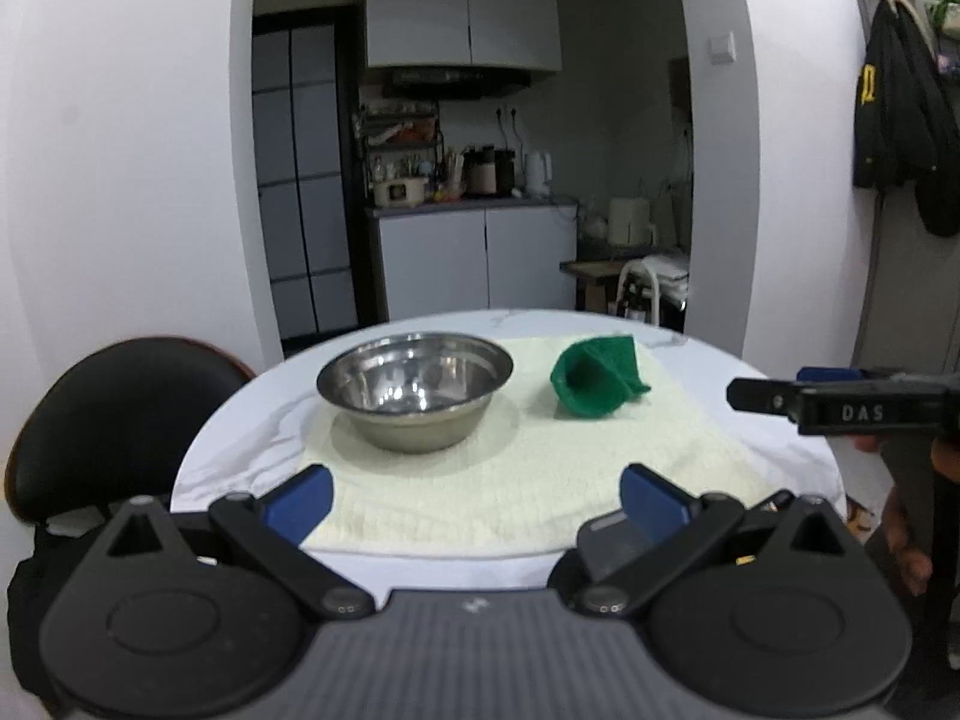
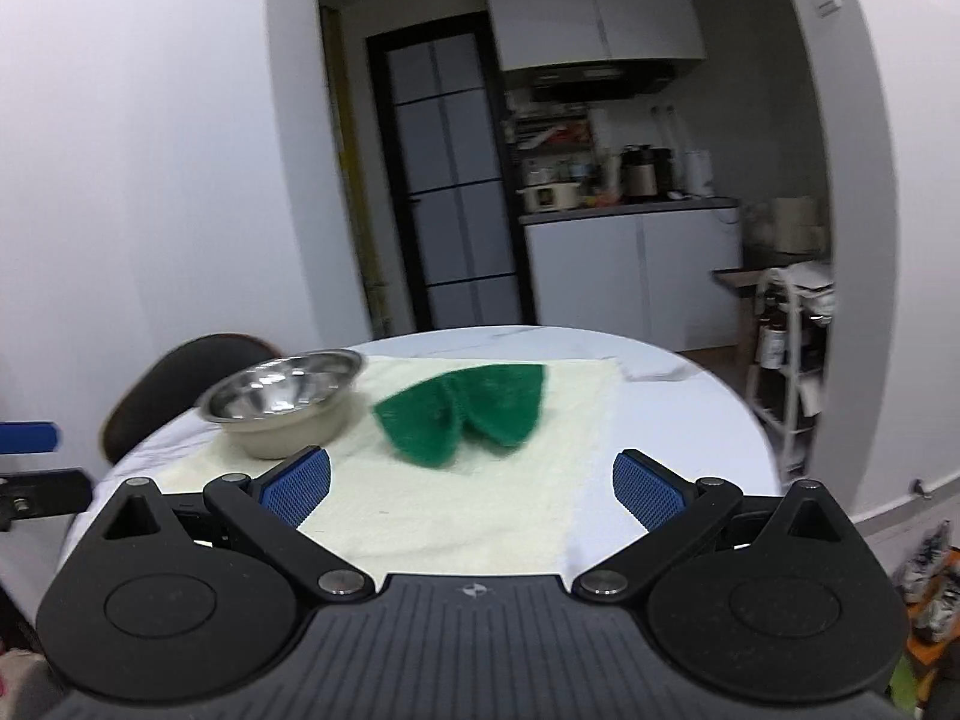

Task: Clean bowl

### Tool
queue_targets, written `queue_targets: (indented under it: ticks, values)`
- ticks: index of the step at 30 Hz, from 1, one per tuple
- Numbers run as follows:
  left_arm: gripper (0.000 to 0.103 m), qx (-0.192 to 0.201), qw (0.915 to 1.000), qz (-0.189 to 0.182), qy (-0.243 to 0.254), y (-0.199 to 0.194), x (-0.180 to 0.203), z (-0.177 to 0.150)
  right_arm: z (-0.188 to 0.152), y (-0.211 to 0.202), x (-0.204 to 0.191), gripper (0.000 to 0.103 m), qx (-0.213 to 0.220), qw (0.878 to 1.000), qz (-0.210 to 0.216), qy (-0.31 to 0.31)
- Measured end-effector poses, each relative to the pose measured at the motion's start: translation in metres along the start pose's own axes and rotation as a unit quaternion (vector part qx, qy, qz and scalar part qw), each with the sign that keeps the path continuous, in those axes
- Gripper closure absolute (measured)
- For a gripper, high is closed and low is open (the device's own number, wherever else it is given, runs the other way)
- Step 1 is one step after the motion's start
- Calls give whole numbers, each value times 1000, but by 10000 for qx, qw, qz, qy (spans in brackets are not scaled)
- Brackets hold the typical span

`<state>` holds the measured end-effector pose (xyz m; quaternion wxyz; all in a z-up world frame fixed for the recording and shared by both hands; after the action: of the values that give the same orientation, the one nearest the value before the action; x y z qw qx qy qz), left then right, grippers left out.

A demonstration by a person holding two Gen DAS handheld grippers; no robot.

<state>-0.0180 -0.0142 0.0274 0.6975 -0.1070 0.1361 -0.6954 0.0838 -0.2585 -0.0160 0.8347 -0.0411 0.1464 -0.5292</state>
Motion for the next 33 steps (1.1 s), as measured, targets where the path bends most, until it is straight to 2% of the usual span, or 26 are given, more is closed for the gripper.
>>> queue_targets:
  ticks: [6,9,11,15,17,23,26,28,30,33]
  values:
    - [0,-127,9999,-9,-51,0,-3,5,4,-3,1,0,128,9997,197,-116]
    - [0,-193,9998,-3,52,3,1,8,7,-3,-7,0,2,9987,377,-355]
    - [0,-227,9995,-21,209,4,5,9,10,0,-13,0,-158,9960,646,-600]
    - [0,-92,9994,-68,313,6,5,10,13,2,-16,0,-527,9923,949,-604]
    - [0,-122,9994,-155,270,11,3,10,13,0,-17,0,-452,9910,1041,-705]
    - [0,-146,9987,-303,386,28,0,10,9,10,-19,0,-523,9876,1157,-923]
    - [0,-149,9989,-380,241,39,-7,15,12,13,-16,0,-284,9880,1235,-888]
    - [0,-182,9989,-421,63,47,-14,18,15,17,-17,0,-286,9854,1268,-1103]
    - [0,-116,9988,-477,-44,54,-20,22,19,21,-18,0,-247,9841,1250,-1241]
    - [0,204,9990,-378,104,63,-26,28,24,33,-11,0,-382,9848,1254,-1135]
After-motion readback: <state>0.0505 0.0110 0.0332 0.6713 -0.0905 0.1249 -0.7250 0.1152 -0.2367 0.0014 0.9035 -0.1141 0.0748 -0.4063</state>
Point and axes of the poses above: each gripper's, at about its wrist camera, not at the fingertips, and y roughly the way its jaws point, x to its right, z to its top, the point moved 1 cm from there along y, roughly the way its jaws point, and after that the axes turned 7 degrees about x, right-handed, at the moved point
